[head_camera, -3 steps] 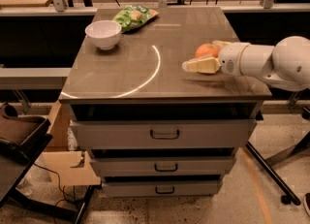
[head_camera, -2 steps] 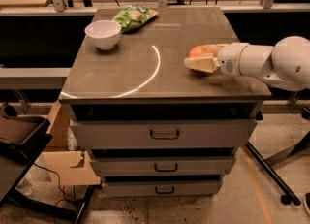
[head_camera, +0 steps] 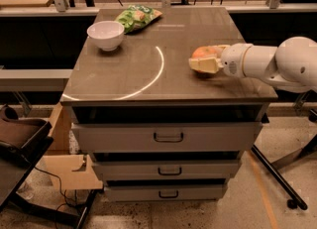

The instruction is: Move orange near white bowl

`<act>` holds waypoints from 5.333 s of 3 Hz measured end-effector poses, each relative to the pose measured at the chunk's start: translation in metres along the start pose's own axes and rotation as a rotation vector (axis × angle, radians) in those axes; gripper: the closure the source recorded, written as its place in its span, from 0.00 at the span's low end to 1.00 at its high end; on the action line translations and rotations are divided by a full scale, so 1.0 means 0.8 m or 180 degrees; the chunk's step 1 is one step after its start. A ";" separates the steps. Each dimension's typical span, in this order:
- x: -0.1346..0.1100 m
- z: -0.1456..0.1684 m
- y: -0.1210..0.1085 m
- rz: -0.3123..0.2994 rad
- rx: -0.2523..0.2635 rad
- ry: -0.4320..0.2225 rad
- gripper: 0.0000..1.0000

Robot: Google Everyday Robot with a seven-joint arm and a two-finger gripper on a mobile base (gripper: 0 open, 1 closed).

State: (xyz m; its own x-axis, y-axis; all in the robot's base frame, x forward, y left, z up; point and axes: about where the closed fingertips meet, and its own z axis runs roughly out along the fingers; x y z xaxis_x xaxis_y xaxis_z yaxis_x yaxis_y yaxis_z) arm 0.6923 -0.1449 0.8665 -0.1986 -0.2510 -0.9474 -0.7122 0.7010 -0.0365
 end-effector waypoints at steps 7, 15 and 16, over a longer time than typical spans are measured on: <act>-0.135 0.161 0.162 -0.0562 -0.0668 0.0466 1.00; -0.106 0.293 0.351 -0.0926 -0.1364 0.0233 0.59; -0.106 0.295 0.354 -0.0928 -0.1377 0.0235 0.35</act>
Offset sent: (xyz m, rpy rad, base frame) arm -0.0044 0.0084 0.0202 -0.0619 0.0013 0.0104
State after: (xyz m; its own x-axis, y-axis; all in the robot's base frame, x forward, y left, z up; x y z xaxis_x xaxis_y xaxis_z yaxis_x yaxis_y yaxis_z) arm 0.6659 0.2322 0.8614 0.0134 -0.4517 -0.8921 -0.9547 0.2595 -0.1458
